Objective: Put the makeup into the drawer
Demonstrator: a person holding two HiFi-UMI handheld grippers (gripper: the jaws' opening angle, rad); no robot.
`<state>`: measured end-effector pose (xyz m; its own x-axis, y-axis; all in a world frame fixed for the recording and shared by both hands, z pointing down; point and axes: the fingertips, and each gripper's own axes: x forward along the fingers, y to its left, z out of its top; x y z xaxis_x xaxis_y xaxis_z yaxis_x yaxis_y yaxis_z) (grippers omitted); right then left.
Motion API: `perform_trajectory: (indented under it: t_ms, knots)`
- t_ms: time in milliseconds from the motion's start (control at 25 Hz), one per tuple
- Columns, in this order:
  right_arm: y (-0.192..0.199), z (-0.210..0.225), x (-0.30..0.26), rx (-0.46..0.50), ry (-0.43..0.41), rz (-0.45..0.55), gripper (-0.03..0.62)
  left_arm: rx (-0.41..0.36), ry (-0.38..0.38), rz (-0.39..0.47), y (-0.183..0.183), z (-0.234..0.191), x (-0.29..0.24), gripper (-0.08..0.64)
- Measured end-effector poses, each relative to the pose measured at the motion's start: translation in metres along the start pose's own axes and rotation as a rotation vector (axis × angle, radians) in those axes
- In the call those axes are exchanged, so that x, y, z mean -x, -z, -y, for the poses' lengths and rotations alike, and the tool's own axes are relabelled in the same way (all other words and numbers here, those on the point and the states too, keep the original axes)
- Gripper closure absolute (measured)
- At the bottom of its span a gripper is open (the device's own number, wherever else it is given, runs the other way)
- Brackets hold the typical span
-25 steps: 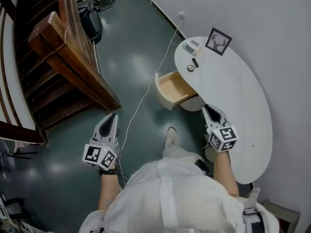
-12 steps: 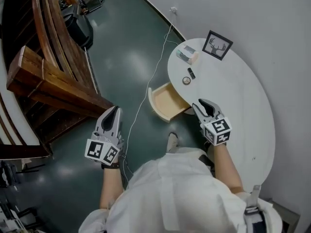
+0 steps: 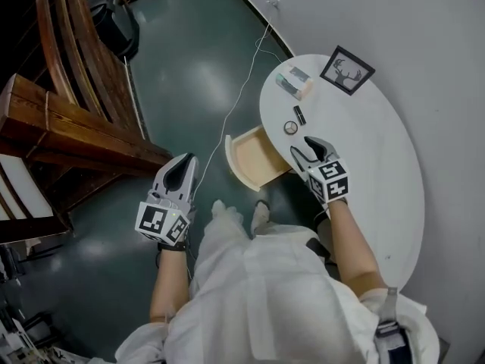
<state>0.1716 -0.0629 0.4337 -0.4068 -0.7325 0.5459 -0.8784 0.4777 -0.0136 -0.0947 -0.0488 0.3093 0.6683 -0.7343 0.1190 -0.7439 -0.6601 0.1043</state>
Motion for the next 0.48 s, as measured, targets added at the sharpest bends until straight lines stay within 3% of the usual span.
perform_trajectory:
  t_ms: [480]
  knots:
    - [0.040, 0.034, -0.079, -0.032, 0.075, -0.232, 0.382, 0.044, 0.118, -0.073, 0.036, -0.024, -0.069, 0.529]
